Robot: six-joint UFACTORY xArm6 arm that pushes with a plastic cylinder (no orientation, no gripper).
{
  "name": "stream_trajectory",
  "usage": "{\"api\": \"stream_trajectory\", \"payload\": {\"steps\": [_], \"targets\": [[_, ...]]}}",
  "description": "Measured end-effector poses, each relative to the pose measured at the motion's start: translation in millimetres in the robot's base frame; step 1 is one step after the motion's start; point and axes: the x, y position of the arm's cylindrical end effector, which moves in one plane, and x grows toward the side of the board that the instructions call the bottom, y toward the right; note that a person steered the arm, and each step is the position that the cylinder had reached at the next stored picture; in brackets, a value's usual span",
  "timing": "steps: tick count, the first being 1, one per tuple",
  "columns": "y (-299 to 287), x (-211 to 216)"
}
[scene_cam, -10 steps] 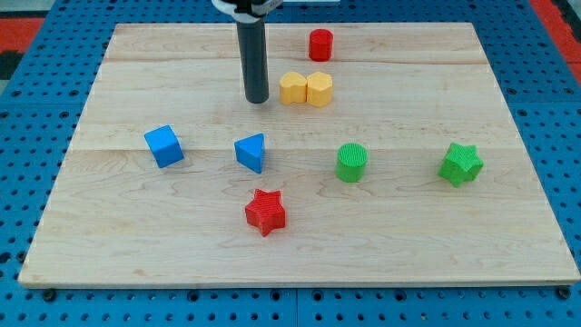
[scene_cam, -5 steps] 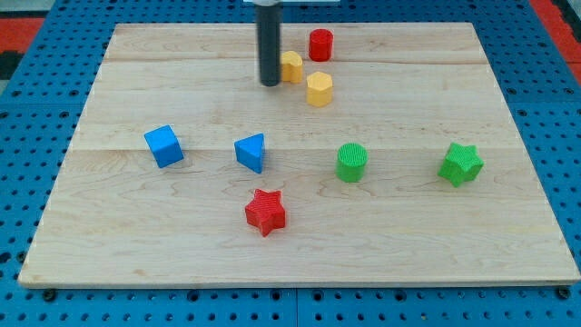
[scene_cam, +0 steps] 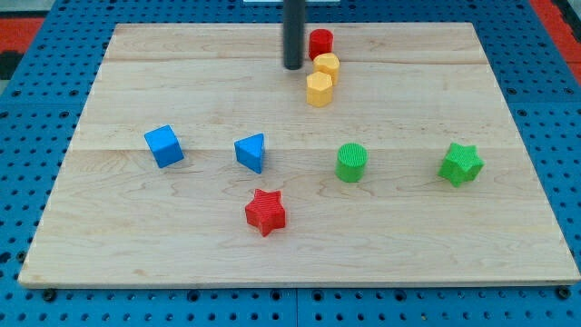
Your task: Push the yellow heart in between the red circle and yellow hexagon
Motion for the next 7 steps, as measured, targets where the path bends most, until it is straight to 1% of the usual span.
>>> {"api": "stream_trajectory", "payload": {"steps": [1,2,3,4,5,6,7], "targets": [[-79.6,5.5],[-73.5,43.7],[7.9,66.4],[67.4,94.3],[111.7,98.3],[122.6,56.5],[122.4,42.3]]}}
